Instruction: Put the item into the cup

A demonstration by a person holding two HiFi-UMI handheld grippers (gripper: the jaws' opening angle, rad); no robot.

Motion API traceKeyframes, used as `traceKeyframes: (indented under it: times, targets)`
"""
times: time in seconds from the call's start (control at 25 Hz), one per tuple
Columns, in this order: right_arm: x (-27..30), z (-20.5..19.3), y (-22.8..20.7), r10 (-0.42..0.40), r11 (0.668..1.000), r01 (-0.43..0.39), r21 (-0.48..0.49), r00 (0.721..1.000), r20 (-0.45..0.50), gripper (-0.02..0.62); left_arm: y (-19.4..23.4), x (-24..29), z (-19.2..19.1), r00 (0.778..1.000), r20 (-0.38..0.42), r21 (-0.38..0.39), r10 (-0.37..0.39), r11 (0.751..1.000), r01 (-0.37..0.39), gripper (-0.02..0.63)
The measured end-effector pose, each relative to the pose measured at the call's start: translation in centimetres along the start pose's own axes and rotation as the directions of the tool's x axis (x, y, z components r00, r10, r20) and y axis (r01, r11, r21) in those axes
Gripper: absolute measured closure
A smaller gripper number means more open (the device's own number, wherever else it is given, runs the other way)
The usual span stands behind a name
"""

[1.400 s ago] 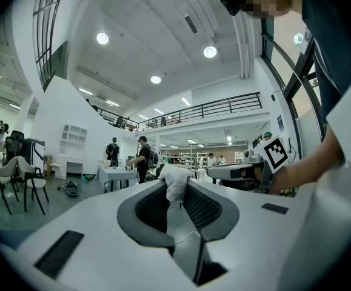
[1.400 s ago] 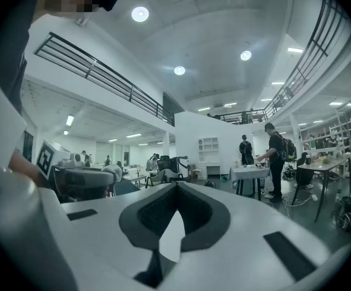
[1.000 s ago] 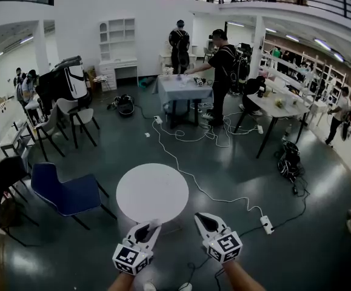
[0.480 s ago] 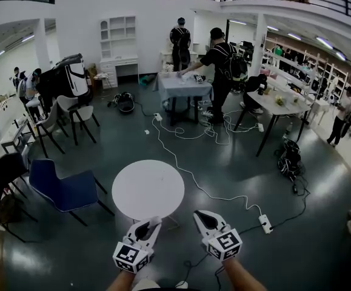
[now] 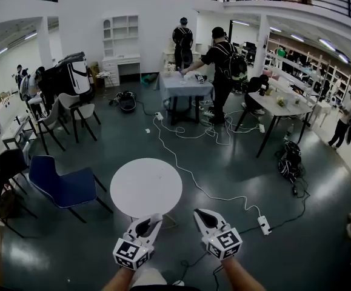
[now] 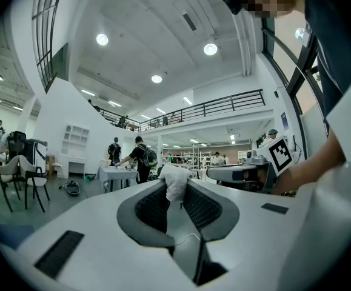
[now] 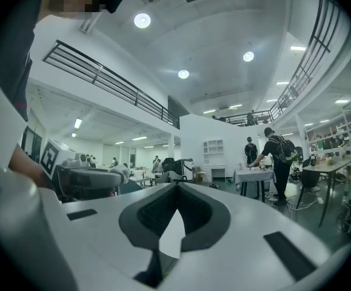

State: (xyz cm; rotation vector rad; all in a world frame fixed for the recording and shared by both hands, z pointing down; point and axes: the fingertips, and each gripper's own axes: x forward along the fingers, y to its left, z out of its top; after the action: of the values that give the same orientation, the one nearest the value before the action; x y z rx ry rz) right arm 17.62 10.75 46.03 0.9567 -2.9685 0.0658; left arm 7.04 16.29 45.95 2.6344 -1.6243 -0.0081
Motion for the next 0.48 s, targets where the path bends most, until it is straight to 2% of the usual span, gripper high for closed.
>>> traceKeyframes:
  times: [0.32, 0.48]
  targets:
    - [0.2, -0.4, -0.5, 0.024, 1.000, -0.024, 0.009, 1.000, -0.008, 0.578, 0.1, 0.6, -0.3, 1.000, -0.016, 0.002, 0.025, 1.000, -0.025, 0.532]
    - [1.2, -0.7, -0.9, 0.033, 0.999, -0.033, 0.020, 0.999, -0.018, 0.578, 0.6, 1.0, -0.9, 0.999, -0.033, -0.023, 0.029, 0.999, -0.030, 0.532]
